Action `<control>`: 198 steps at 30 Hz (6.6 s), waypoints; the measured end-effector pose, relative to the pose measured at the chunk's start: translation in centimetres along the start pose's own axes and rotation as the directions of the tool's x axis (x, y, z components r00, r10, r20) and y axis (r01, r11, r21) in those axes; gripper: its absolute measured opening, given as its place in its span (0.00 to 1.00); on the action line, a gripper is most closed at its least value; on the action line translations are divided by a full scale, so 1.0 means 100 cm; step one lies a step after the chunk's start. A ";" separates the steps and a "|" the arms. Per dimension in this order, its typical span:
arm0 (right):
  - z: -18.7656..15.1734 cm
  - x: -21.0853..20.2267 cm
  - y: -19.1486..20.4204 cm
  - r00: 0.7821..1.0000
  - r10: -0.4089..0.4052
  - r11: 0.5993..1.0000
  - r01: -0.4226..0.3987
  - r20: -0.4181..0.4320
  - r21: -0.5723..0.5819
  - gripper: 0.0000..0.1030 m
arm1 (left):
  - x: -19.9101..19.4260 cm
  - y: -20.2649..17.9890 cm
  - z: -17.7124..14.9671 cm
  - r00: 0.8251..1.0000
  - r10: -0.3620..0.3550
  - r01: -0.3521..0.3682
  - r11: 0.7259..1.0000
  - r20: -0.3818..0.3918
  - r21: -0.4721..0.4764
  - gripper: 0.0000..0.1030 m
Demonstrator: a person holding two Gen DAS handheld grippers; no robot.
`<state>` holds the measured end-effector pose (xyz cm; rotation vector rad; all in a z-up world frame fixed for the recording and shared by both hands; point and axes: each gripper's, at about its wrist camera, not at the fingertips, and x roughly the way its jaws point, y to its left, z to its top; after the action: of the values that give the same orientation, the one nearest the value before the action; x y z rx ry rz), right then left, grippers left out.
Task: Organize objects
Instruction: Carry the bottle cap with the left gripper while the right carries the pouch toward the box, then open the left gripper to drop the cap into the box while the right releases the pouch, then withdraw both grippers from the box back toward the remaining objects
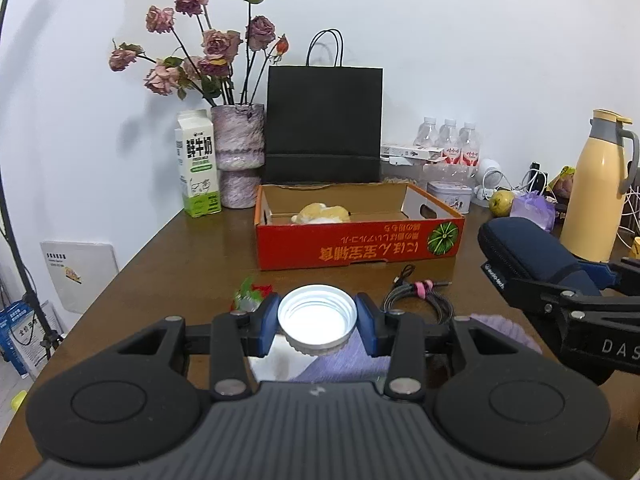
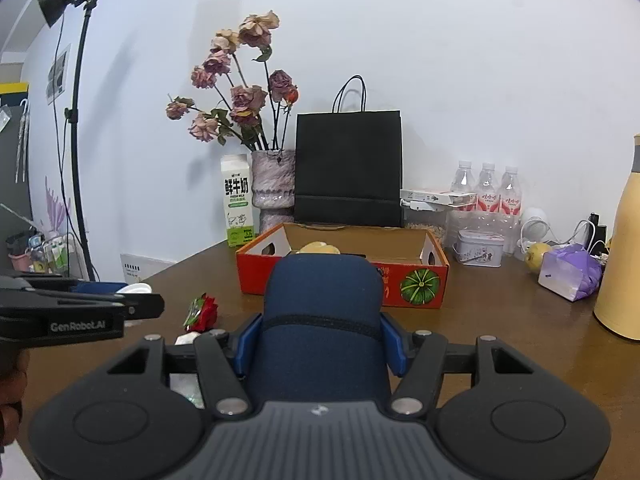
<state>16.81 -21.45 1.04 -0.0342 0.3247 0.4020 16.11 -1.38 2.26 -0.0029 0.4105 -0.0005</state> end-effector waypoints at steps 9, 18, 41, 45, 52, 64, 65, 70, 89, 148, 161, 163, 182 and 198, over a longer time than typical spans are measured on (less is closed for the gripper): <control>0.019 0.033 -0.014 1.000 0.009 0.999 -0.009 0.001 0.032 0.58 | 0.033 -0.011 0.028 1.000 -0.012 0.013 1.000 0.013 -0.013 0.40; 0.040 0.068 -0.026 1.000 0.014 0.999 -0.015 0.015 0.052 0.58 | 0.067 -0.013 0.056 1.000 -0.017 0.018 0.999 0.021 -0.034 0.40; 0.093 0.166 -0.049 1.000 -0.010 0.998 0.009 0.013 0.059 0.58 | 0.159 -0.004 0.119 0.999 0.001 0.006 0.993 0.054 -0.118 0.40; 0.101 0.180 -0.053 1.000 -0.007 0.998 0.006 0.016 0.068 0.58 | 0.173 -0.003 0.127 0.999 0.008 -0.001 0.992 0.053 -0.126 0.40; 0.113 0.204 -0.062 1.000 -0.002 0.995 0.000 0.015 0.096 0.58 | 0.195 0.002 0.140 0.998 0.026 -0.018 0.989 0.052 -0.147 0.40; 0.119 0.247 -0.076 0.999 -0.020 0.992 0.023 -0.026 0.124 0.58 | 0.237 0.003 0.146 0.999 0.038 -0.038 0.989 0.002 -0.146 0.40; 0.119 0.251 -0.078 0.999 -0.019 0.992 0.022 -0.027 0.127 0.58 | 0.241 0.003 0.145 0.999 0.039 -0.039 0.989 -0.002 -0.145 0.40; 0.114 0.269 -0.083 0.999 -0.037 0.991 0.040 -0.030 0.126 0.58 | 0.259 0.004 0.141 0.999 0.030 -0.034 0.988 -0.028 -0.148 0.40; 0.091 0.326 -0.107 0.986 -0.148 0.983 0.156 -0.077 0.100 0.67 | 0.306 0.004 0.126 0.989 0.149 -0.150 0.984 -0.018 -0.094 1.00; 0.119 0.142 -0.062 0.997 -0.078 0.993 0.079 -0.016 0.088 1.00 | 0.119 0.001 0.130 0.999 0.037 -0.035 0.994 0.024 -0.101 1.00; 0.103 0.084 -0.041 0.997 -0.073 0.994 0.074 -0.022 0.079 1.00 | 0.065 0.013 0.108 0.997 0.076 -0.076 0.992 -0.001 -0.103 1.00; 0.098 0.077 -0.038 0.997 -0.069 0.994 0.071 -0.024 0.083 1.00 | 0.057 0.013 0.103 0.997 0.078 -0.078 0.991 -0.002 -0.105 1.00; 0.042 0.039 -0.012 0.994 -0.055 0.996 0.061 -0.096 0.066 1.00 | 0.020 0.026 0.047 0.994 0.077 -0.084 0.993 -0.080 -0.088 1.00; 0.000 0.009 0.006 0.992 -0.053 0.998 0.056 -0.112 0.027 1.00 | -0.014 0.021 0.007 0.998 0.066 -0.067 0.996 -0.025 -0.060 1.00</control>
<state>17.36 -20.55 0.76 -0.0363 0.4390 0.3415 15.05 0.71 3.43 -0.0492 0.4334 0.0778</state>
